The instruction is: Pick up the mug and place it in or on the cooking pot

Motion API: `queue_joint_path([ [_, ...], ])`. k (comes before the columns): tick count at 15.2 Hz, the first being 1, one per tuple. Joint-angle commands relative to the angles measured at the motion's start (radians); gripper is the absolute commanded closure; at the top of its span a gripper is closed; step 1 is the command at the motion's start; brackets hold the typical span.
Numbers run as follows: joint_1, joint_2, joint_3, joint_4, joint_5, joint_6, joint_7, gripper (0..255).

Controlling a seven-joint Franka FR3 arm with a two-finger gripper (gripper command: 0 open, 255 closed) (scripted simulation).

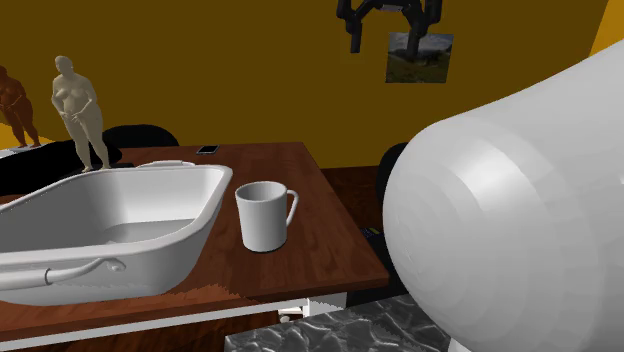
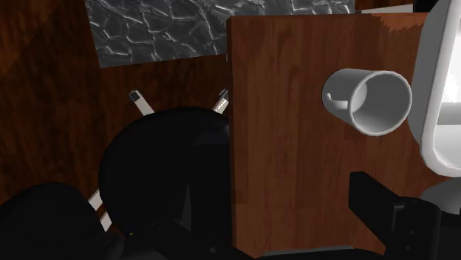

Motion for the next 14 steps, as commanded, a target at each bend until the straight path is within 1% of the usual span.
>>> queue_joint_path([
  [1,0.000,0.000,0.000,0.000,0.000,0.000,0.000,0],
  [8,0.040,0.005,0.061,-0.192,0.083,0.176,0.077,0],
  [14,0.092,0.064,0.122,-0.320,0.169,0.351,0.136,0],
])
